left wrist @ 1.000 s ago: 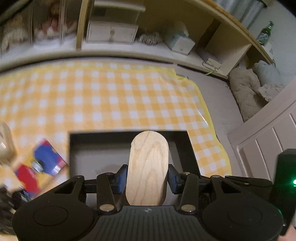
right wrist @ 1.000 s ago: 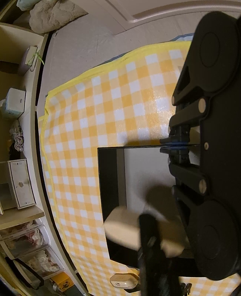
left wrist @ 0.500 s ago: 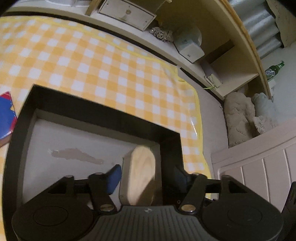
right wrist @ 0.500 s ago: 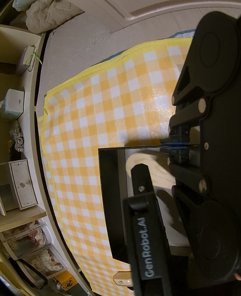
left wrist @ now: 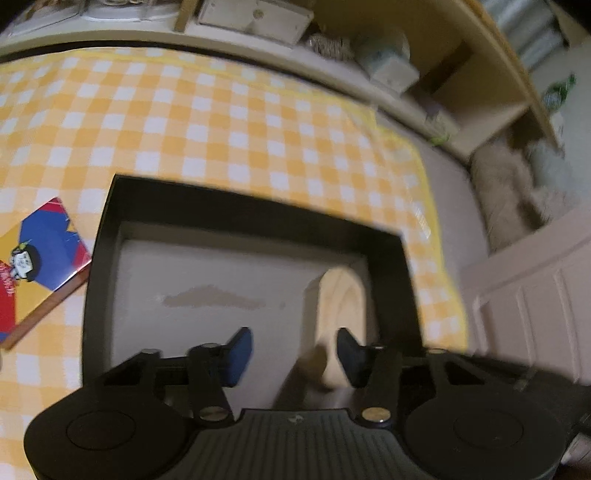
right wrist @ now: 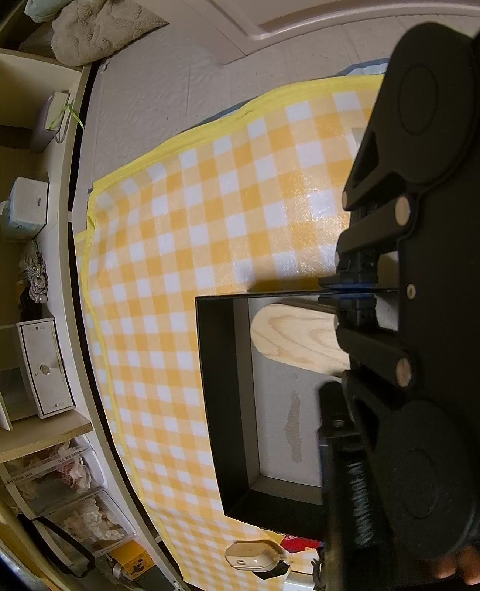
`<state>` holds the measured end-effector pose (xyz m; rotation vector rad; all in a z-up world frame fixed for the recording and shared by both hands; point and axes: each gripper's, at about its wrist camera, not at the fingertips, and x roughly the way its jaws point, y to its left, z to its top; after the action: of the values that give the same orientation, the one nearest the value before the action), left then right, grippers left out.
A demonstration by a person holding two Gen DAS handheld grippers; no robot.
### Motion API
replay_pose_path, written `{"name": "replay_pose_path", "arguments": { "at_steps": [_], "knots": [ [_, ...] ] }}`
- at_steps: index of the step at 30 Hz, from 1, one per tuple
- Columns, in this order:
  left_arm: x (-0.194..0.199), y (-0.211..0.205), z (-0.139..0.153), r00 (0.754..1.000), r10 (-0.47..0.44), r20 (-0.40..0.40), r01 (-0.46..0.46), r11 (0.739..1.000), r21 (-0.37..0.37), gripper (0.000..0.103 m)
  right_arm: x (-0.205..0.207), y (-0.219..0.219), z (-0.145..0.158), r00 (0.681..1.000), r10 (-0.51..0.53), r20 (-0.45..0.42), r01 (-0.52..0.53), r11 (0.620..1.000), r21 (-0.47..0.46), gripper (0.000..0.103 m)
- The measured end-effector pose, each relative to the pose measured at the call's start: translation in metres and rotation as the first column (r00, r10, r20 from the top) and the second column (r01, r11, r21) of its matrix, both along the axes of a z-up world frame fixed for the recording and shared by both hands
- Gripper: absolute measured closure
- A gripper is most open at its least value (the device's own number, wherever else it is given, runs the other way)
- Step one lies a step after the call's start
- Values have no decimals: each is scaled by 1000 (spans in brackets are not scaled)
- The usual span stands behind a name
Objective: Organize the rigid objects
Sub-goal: 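Carry the wooden oval into the black box and open the left tool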
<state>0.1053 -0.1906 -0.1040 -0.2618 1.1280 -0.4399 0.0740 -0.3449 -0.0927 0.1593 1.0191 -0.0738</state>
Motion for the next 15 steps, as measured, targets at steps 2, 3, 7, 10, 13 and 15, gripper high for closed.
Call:
{"name": "replay_pose_path", "arguments": {
  "at_steps": [2, 3, 7, 10, 13, 15],
  "knots": [
    [-3, -2, -3, 999, -35, -7, 36, 998, 43, 70, 0, 0, 0, 1000, 0, 0, 0, 1000, 1, 100],
    [-6, -4, -5, 998, -55, -11, 56, 996, 65, 75, 0, 0, 0, 1000, 0, 1, 0, 1000, 0, 100],
    [-16, -8, -14, 994, -109, -15, 109, 991, 78, 81, 0, 0, 0, 1000, 1, 1, -1, 1000, -1, 100],
    [-17, -15, -15, 993, -119, 15, 118, 991, 66, 82, -1, 1, 0, 1000, 3, 2, -3, 1000, -8, 100],
    [-14, -20, -19, 993, -114, 23, 114, 993, 39, 86, -1, 2, 0, 1000, 4, 2, -4, 1000, -6, 100],
    [-13, -22, -19, 994, -109, 20, 108, 994, 24, 87, -1, 0, 0, 1000, -2, 2, 2, 1000, 9, 100]
  ]
}}
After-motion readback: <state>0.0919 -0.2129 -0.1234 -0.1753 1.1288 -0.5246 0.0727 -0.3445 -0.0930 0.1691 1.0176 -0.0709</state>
